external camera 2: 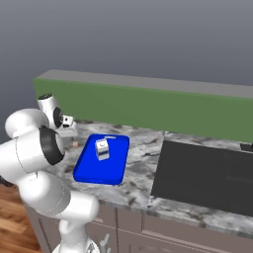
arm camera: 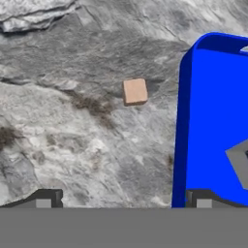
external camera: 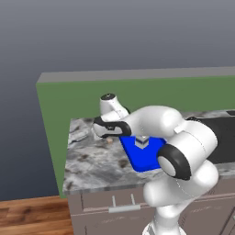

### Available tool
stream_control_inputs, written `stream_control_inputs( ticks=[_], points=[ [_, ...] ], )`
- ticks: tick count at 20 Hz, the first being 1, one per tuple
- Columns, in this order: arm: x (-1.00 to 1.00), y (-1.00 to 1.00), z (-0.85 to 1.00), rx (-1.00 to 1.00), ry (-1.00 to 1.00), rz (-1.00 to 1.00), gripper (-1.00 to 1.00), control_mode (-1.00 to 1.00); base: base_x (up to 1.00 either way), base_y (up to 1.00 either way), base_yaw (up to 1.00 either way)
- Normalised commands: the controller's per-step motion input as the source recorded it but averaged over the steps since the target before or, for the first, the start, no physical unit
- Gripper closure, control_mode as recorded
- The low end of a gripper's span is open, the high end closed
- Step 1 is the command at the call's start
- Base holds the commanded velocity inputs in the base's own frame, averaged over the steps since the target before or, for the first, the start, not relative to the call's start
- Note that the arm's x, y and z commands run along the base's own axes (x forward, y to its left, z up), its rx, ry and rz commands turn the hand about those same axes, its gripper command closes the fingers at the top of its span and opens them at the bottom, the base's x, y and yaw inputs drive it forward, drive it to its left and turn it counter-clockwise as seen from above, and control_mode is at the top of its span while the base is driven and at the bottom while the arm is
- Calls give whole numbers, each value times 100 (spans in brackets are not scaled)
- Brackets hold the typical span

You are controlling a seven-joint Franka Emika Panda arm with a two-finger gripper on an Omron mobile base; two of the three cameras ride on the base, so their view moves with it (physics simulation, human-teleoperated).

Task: Take out the milk from the fridge and place it on the tray on the counter. Then take the sugar cube near the tray and place it in the tray.

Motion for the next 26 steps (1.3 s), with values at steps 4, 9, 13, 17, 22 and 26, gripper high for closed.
stream_control_inputs(
  ticks=[4, 9, 13, 17, 22, 26],
  points=[
    [3, 0, -31, 0, -3, 0, -100, -100, 0, 0, 0],
    [20, 0, -29, 0, 0, 1, -100, -100, 0, 0, 0],
    [37, 0, -3, 0, 0, 1, -100, -100, 0, 0, 0],
    [37, 0, 0, 0, 0, 0, -100, -100, 0, 0, 0],
    [18, 0, -1, 0, 0, 0, -100, -100, 0, 0, 0],
    [4, 4, -11, 0, 0, 0, -100, -100, 0, 0, 0]
  ],
)
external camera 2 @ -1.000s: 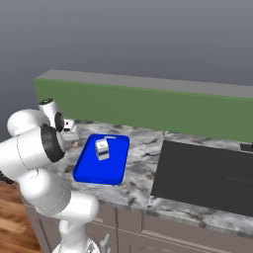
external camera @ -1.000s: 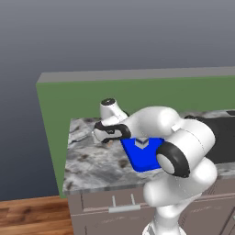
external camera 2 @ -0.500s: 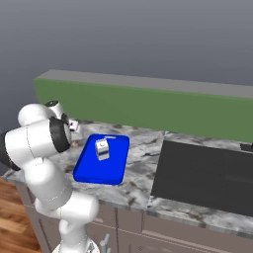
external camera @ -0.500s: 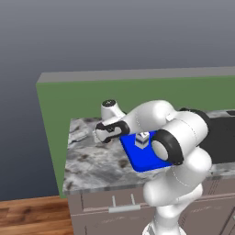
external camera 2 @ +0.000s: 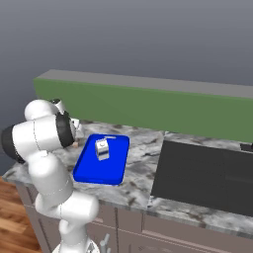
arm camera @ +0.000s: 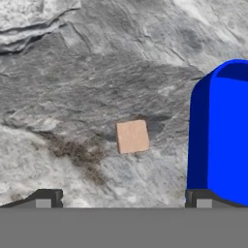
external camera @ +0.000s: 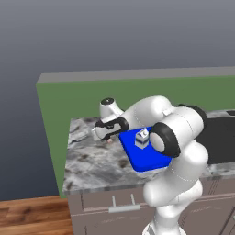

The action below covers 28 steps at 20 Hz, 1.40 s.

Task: Take out the milk from the fridge and place it on the tray on the counter. Then take the sugar cube near the tray and place it in the tray.

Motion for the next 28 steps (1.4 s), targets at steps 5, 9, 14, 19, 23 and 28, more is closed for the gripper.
stream_control_inputs(
  ticks=[5, 9, 14, 19, 23, 28],
  points=[
    [13, 5, -26, -4, 0, 0, -100, -100, 0, 0, 0],
    [17, 1, -26, -4, 0, 0, -100, -100, 0, 0, 0],
    [13, 11, -7, 0, 0, 0, -100, -100, 0, 0, 0],
    [10, 5, -1, 0, 0, 0, -100, -100, 0, 0, 0],
    [3, 0, -4, 0, 0, 0, -100, -100, 0, 0, 0],
    [3, 0, -8, -1, 0, 0, -100, -100, 0, 0, 0]
  ],
)
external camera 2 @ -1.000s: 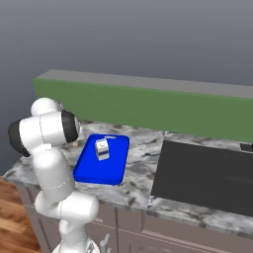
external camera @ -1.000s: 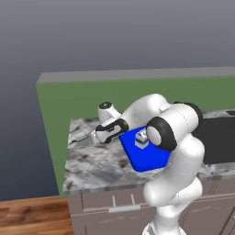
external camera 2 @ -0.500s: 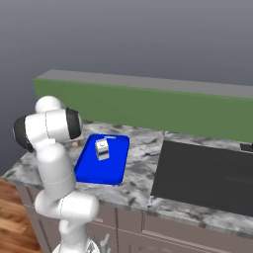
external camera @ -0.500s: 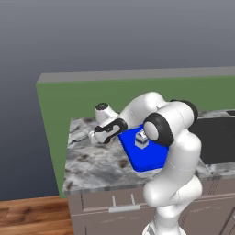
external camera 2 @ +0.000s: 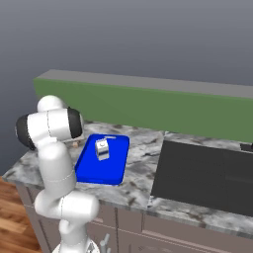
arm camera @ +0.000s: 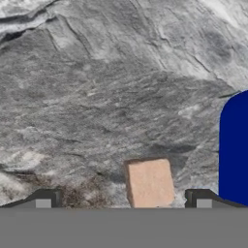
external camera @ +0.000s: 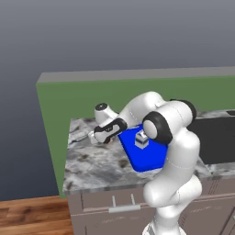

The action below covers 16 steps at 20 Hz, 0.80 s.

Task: Take out the milk from the fridge and place it on the tray on the counter. Then take the sugar cube near the tray and place it in the tray.

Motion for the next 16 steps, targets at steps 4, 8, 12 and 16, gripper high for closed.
stream_control_inputs(
  ticks=[4, 8, 12, 16],
  points=[
    [21, 0, -12, -4, 2, -1, -100, -100, 0, 0, 0],
    [27, 0, -13, -4, 1, -1, -100, -100, 0, 0, 0],
    [27, 0, -11, -4, 2, -1, -100, -100, 0, 0, 0],
    [3, 0, -11, -2, 4, 0, 100, -100, 0, 0, 0]
  ],
)
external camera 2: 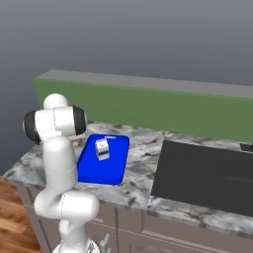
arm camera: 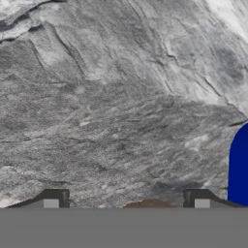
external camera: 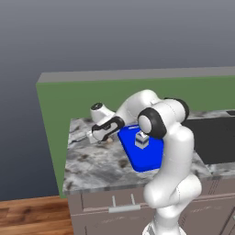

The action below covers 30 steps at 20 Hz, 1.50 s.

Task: Take out the milk from the fridge and place it on the tray on the counter. Then take the sugar cube near the tray and place it in the tray.

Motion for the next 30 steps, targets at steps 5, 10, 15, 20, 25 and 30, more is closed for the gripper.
stream_control_inputs(
  ticks=[5, 10, 15, 20, 25, 30],
  points=[
    [-22, -3, -10, 0, 7, -3, 100, -100, 0, 0, 0],
    [-42, -30, -15, 0, 9, -8, 100, -100, 0, 0, 0],
    [-34, -17, -14, -1, 2, -5, 100, -100, 0, 0, 0],
    [-31, 2, 27, 0, 0, -6, 100, -100, 0, 0, 0],
    [-47, -11, 84, 0, -1, -5, 100, -100, 0, 0, 0],
    [-71, -75, 49, 0, 0, -1, 100, -100, 0, 0, 0]
  ],
)
